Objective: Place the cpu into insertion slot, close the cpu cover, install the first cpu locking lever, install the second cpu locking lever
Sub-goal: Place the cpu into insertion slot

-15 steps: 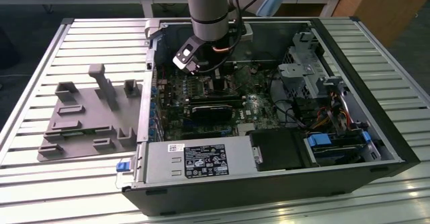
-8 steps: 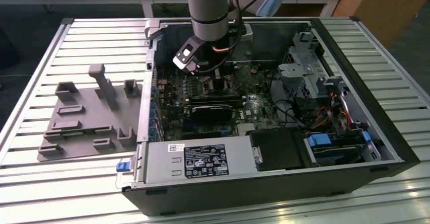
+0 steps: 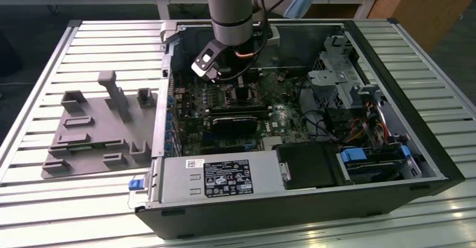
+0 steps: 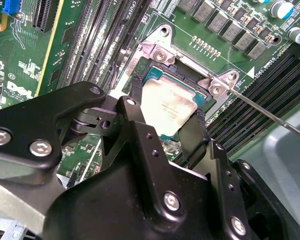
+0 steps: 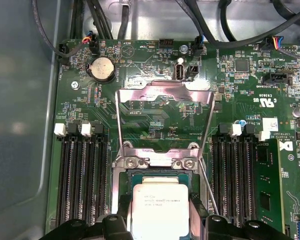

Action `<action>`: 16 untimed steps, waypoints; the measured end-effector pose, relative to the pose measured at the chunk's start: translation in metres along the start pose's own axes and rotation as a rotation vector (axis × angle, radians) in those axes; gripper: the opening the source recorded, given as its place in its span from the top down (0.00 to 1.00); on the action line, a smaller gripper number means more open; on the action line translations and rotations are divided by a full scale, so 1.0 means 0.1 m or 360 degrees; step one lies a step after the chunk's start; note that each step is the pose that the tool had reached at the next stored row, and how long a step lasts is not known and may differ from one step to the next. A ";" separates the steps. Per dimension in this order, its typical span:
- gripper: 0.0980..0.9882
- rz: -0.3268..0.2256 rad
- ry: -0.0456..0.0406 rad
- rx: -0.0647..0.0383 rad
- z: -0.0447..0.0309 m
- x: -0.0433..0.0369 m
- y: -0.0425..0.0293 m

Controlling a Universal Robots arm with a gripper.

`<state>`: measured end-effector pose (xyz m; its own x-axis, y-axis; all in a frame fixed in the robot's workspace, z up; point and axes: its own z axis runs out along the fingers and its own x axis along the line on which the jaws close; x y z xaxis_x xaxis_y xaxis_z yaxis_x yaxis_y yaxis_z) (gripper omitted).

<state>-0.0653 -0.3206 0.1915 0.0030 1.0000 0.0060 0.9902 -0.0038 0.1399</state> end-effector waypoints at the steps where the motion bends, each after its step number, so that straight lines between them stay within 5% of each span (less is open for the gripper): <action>1: 0.51 0.0000 0.0000 0.0000 0.000 0.000 0.000; 16: 0.49 0.0000 0.0000 0.0000 -0.002 0.000 0.000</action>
<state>-0.0653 -0.3206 0.1917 0.0030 1.0000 0.0059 0.9902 -0.0038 0.1399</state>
